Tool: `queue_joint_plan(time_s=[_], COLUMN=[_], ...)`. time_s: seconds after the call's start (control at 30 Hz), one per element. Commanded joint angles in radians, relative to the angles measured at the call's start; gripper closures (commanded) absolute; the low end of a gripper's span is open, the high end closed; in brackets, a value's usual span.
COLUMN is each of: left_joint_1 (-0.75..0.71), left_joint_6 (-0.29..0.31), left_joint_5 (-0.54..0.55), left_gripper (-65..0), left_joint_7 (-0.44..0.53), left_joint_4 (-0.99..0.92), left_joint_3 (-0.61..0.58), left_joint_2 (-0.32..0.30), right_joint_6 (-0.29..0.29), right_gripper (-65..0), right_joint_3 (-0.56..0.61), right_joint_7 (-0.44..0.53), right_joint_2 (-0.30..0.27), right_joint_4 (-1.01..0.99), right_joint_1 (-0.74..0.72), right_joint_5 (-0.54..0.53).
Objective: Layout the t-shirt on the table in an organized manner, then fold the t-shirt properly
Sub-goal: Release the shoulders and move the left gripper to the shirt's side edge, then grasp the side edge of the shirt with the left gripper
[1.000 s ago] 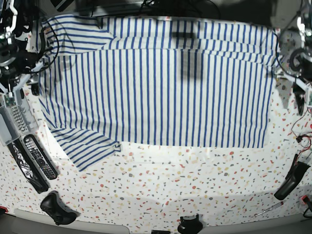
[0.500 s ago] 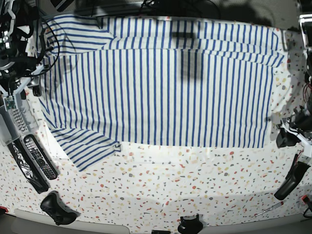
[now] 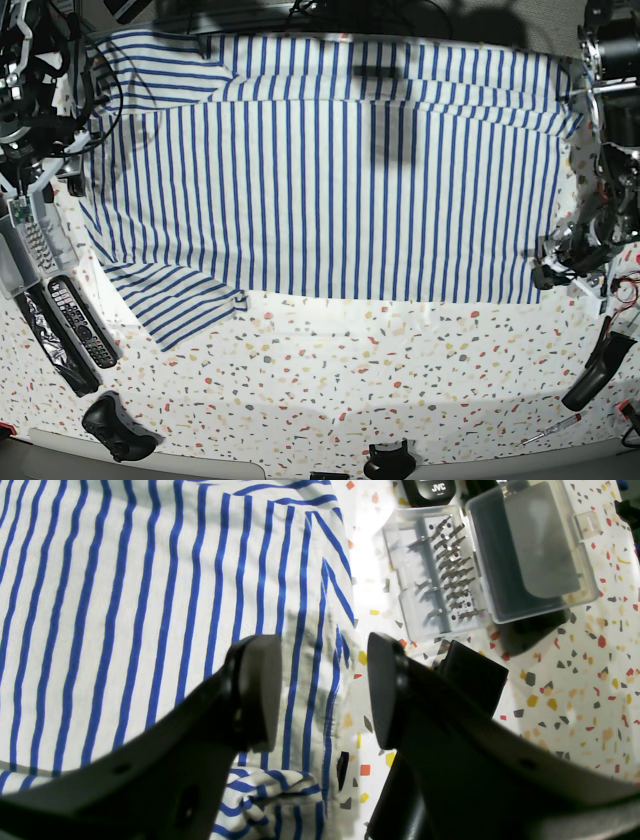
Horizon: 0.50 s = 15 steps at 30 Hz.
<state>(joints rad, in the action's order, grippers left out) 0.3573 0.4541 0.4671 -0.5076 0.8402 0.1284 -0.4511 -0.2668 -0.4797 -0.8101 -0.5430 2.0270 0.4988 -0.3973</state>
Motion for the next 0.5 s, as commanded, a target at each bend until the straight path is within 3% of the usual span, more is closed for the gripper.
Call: queue_joint_plan(time_s=[0.0, 0.1, 0.23, 0.47], left_joint_1=[0.028, 0.028, 0.028, 0.025], left_joint_6=[0.009, 0.001, -0.105, -0.105], left_joint_5=[-0.006, -0.040, -0.094, -0.100], left_gripper=[-21.8, -21.8, -21.7, -21.7], left_joint_7=[0.035, 0.091, 0.135, 0.109], left_joint_4=[0.008, 0.003, 0.003, 0.003], left_joint_3=[-0.006, -0.031, -0.052, -0.116], left_joint_2=[-0.011, -0.011, -0.011, 0.014], right_joint_6=[0.000, -0.001, -0.001, -0.001], right_gripper=[-27.4, -27.4, -27.4, -27.4], right_joint_3=[-0.011, -0.011, -0.011, -0.011], right_joint_7=[0.016, 0.016, 0.016, 0.017], right_joint_2=[-0.016, -0.016, -0.016, -0.016], right_joint_4=[0.015, 0.015, 0.015, 0.015], right_joint_1=[-0.003, -0.003, -0.003, -0.003], right_joint_5=[-0.004, -0.004, -0.004, -0.004])
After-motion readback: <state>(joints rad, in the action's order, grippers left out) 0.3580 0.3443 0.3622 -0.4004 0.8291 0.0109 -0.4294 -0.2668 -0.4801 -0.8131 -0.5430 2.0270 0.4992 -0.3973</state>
